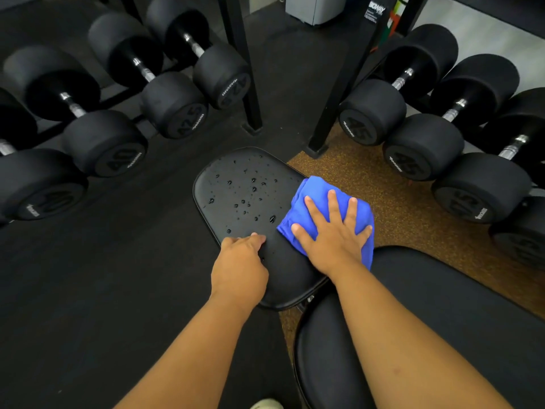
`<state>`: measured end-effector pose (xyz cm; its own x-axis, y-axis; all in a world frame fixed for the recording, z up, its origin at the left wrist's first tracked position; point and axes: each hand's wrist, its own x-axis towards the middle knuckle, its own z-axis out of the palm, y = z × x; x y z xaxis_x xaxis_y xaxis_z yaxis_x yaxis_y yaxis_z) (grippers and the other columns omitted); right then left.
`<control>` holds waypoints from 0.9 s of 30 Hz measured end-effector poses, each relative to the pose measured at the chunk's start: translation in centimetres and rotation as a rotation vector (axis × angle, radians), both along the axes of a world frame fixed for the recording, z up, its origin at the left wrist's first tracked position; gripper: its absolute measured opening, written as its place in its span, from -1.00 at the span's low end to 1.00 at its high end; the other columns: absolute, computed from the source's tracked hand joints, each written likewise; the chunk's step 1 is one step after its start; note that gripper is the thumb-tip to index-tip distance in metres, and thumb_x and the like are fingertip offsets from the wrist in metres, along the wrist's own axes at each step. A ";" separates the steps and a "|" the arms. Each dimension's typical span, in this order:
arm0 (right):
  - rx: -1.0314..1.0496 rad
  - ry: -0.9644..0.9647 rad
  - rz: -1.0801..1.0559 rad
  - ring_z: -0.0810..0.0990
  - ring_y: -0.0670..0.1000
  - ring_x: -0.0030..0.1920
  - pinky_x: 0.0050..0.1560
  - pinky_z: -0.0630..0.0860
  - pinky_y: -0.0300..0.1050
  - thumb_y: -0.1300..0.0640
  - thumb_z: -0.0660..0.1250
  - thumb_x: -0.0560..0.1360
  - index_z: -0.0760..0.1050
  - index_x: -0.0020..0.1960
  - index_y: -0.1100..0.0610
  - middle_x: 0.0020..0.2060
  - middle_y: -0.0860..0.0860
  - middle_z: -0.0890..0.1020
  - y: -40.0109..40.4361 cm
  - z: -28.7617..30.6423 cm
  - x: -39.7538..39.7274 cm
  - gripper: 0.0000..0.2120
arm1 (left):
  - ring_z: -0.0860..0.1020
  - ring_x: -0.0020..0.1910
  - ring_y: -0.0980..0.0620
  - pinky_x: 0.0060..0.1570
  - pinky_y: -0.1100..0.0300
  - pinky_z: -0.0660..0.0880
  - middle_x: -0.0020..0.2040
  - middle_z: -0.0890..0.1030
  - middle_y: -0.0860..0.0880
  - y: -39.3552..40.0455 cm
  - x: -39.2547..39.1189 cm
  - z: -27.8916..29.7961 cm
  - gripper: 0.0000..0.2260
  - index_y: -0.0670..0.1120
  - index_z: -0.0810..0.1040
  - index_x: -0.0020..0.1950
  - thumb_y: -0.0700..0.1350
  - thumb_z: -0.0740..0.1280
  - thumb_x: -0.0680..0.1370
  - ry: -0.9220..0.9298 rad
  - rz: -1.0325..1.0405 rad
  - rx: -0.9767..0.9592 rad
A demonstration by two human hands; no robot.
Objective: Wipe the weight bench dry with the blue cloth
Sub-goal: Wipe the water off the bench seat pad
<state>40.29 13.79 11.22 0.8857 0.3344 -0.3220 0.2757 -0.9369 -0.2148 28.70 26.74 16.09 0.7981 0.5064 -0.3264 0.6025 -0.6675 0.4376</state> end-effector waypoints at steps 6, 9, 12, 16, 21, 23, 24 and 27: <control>0.052 -0.052 0.162 -0.30 0.13 0.53 0.35 -0.27 0.50 -0.27 -0.11 0.57 -0.05 0.50 -0.33 0.56 -0.17 -0.16 -0.5 -0.5 -6.2 -0.50 | 0.38 0.33 0.03 0.13 0.22 0.37 0.33 0.44 -0.05 0.7 -0.8 -0.3 -0.51 0.11 0.36 0.44 -0.28 0.10 0.57 -0.060 0.087 -0.147; 0.081 -0.049 0.320 -0.05 0.20 0.54 0.32 -0.16 0.54 -0.24 0.00 0.52 0.17 0.46 -0.27 0.54 -0.11 0.15 0.0 -0.3 -10.8 -0.50 | 0.47 0.07 0.15 -0.03 0.35 0.38 0.31 0.47 -0.01 1.0 -1.3 -0.7 -0.57 0.15 0.39 0.40 -0.22 0.10 0.61 -0.124 0.129 -0.190; 0.025 -0.069 0.613 -0.15 0.23 0.54 0.32 -0.18 0.53 -0.20 0.00 0.54 0.22 0.47 -0.18 0.54 -0.12 0.15 1.5 -0.1 -12.0 -0.49 | 0.39 0.26 0.16 0.17 0.28 0.38 0.39 0.40 0.05 0.6 -1.8 -0.1 -0.59 0.15 0.39 0.40 -0.20 0.12 0.62 -0.197 0.178 -0.223; -0.003 -0.052 0.819 -0.41 0.11 0.50 0.32 -0.40 0.45 -0.20 -0.04 0.56 -0.04 0.56 -0.14 0.55 -0.18 -0.09 4.0 0.7 -8.5 -0.41 | 0.07 0.50 0.22 0.34 0.37 0.09 0.48 0.26 0.20 0.4 -2.0 0.5 -0.60 0.09 0.33 0.46 -0.18 0.14 0.63 -0.346 0.104 -0.080; -0.003 0.003 0.506 -0.36 0.08 0.52 0.34 -0.41 0.43 -0.39 -0.01 0.49 -0.13 0.48 -0.38 0.54 -0.20 -0.22 3.4 0.7 -2.4 -0.39 | 0.18 0.48 0.16 0.43 0.24 0.16 0.45 0.27 0.19 0.7 -2.4 0.1 -0.61 0.03 0.35 0.45 -0.16 0.18 0.62 -0.466 0.138 -0.097; -0.082 -0.027 0.357 -0.37 0.11 0.52 0.34 -0.36 0.45 -0.44 -0.13 0.47 -0.21 0.48 -0.39 0.54 -0.19 -0.27 1.4 0.3 -1.2 -0.39 | 0.20 0.47 0.17 0.44 0.15 0.21 0.44 0.29 0.20 1.0 -2.6 -0.2 -0.62 0.05 0.37 0.44 -0.16 0.17 0.62 -0.469 0.188 -0.125; -0.099 -0.041 0.314 -0.37 0.11 0.52 0.35 -0.33 0.46 -0.44 -0.20 0.45 -0.23 0.48 -0.38 0.53 -0.18 -0.28 0.5 0.0 -1.4 -0.38 | 0.22 0.46 0.18 0.44 0.14 0.22 0.43 0.29 0.22 1.2 -2.8 -0.3 -0.62 0.05 0.38 0.43 -0.16 0.16 0.62 -0.471 0.216 -0.148; -0.057 -0.081 0.284 -0.31 0.13 0.53 0.34 -0.29 0.48 -0.42 -0.24 0.43 -0.15 0.49 -0.36 0.56 -0.16 -0.20 -0.8 -0.6 -4.4 -0.37 | 0.25 0.43 0.21 0.44 0.14 0.24 0.40 0.32 0.23 1.6 -3.5 -0.7 -0.62 0.05 0.37 0.44 -0.18 0.13 0.63 -0.483 0.278 -0.199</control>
